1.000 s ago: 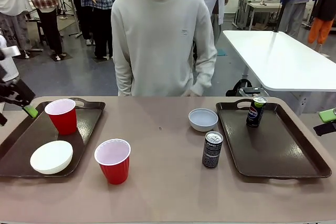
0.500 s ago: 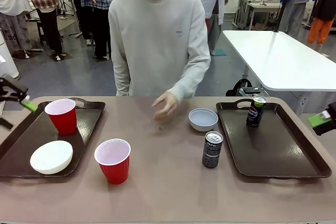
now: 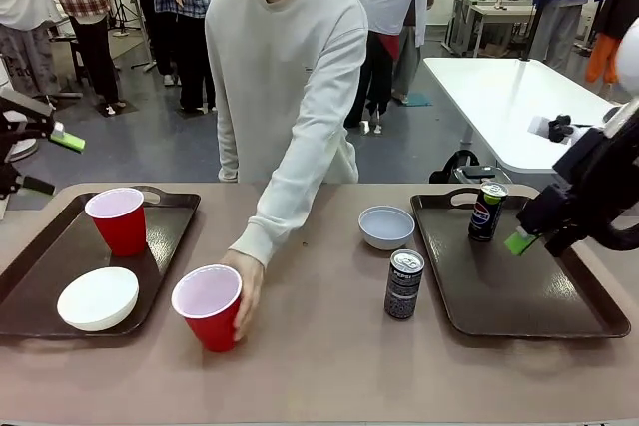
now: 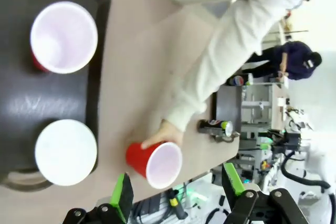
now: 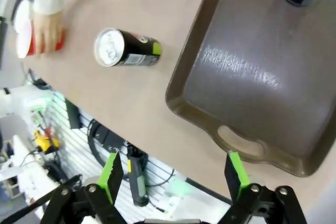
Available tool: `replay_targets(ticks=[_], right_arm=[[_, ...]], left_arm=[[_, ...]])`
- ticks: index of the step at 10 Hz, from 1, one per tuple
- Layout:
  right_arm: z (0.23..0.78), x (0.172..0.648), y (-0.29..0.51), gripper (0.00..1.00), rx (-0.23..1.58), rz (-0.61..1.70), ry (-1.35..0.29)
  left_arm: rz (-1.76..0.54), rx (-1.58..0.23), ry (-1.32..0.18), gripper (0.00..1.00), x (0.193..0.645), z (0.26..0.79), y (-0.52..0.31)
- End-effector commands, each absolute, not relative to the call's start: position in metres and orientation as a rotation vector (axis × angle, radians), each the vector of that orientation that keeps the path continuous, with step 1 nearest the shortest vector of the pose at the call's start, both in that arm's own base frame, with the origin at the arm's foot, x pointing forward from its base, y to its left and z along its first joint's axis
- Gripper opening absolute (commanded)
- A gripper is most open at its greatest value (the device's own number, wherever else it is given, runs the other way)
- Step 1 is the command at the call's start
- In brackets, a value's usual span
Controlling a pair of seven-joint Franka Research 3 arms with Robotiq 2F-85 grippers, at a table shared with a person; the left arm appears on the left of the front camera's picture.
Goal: Prepare tableware on both trays.
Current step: Pick up a Picnic Bowl from the table and place it on a Handle tray.
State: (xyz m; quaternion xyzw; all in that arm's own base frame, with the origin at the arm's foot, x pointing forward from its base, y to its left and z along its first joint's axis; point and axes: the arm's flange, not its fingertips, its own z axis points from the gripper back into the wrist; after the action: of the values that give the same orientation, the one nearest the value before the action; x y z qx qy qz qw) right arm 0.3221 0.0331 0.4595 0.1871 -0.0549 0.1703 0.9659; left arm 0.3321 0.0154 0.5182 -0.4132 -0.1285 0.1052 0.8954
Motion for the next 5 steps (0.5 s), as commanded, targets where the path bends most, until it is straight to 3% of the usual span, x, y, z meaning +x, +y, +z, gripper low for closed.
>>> replay_targets(ticks=[1, 4, 5], right_arm=[[0.457, 0.34, 0.043, 1.0, 0.331, 0.28, -0.089], [0.472, 0.373, 0.077, 1.0, 0.275, 0.253, -0.134], [0.473, 0.371, 0.089, 1.0, 0.372, 0.276, -0.106]], left_arm=[[0.097, -0.894, -0.363, 0.9, 0.315, 0.524, 0.001], [-0.01, -0.901, -0.45, 0.9, 0.314, 0.532, -0.051], [0.01, -0.83, -0.436, 0.9, 0.329, 0.53, -0.077]])
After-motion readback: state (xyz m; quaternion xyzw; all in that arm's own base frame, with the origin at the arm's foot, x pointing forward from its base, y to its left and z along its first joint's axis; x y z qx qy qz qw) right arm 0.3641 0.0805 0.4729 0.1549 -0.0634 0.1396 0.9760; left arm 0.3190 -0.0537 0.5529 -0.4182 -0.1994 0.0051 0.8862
